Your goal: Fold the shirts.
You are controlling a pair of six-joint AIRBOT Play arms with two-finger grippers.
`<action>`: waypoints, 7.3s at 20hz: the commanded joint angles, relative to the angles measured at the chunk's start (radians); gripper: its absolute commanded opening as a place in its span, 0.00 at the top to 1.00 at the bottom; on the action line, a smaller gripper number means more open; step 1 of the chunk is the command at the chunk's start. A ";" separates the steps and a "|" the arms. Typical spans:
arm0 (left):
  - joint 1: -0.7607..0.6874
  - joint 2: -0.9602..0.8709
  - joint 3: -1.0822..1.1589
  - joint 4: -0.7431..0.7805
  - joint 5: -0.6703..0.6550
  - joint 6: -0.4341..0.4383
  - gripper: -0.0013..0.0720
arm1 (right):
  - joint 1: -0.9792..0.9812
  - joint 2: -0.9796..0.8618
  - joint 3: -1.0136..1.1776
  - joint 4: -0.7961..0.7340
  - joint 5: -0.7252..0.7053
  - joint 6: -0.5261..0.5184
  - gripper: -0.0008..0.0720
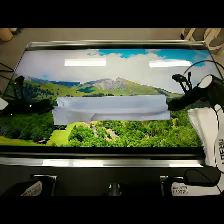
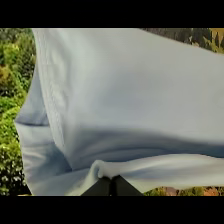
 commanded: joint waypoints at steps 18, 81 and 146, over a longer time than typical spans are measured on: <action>0.010 -0.354 0.384 -0.012 -0.097 -0.036 0.33 | -0.207 -0.289 0.269 0.314 0.026 0.019 0.10; -0.086 0.107 0.422 -0.187 0.155 0.032 0.94 | 0.261 -0.200 -0.125 0.620 -0.117 0.163 0.03; -0.399 -0.137 0.335 0.567 -0.254 -0.311 0.34 | -0.043 0.050 0.314 -0.062 0.413 0.100 0.15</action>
